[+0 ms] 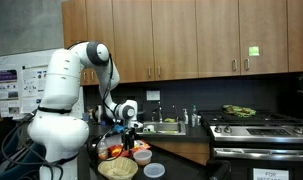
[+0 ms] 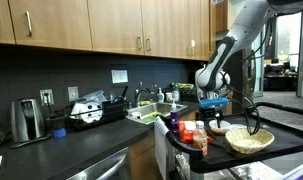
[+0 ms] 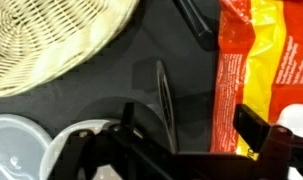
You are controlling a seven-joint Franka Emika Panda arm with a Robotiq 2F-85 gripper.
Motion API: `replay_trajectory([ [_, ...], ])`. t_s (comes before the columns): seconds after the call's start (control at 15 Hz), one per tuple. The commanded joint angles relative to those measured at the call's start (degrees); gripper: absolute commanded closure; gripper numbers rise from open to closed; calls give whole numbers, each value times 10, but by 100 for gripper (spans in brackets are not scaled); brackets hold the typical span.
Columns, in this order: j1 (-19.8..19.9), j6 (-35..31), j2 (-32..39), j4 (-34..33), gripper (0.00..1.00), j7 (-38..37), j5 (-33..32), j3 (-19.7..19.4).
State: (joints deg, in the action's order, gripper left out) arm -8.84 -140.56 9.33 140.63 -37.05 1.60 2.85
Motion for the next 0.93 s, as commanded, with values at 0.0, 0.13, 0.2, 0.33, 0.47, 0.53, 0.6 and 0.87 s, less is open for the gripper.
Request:
replay_trajectory([
  [0.0,7,-17,-11,25,14,19,22,3],
  [0.13,8,-21,-11,30,30,23,27,3],
  [0.2,8,-23,-10,31,35,23,26,3],
  [0.33,8,-24,-8,33,41,23,26,3],
  [0.47,9,-26,-4,32,36,22,24,2],
  [0.53,10,-27,-2,32,36,24,25,2],
  [0.6,10,-28,0,32,37,24,26,2],
  [0.87,10,-34,8,30,40,28,26,2],
])
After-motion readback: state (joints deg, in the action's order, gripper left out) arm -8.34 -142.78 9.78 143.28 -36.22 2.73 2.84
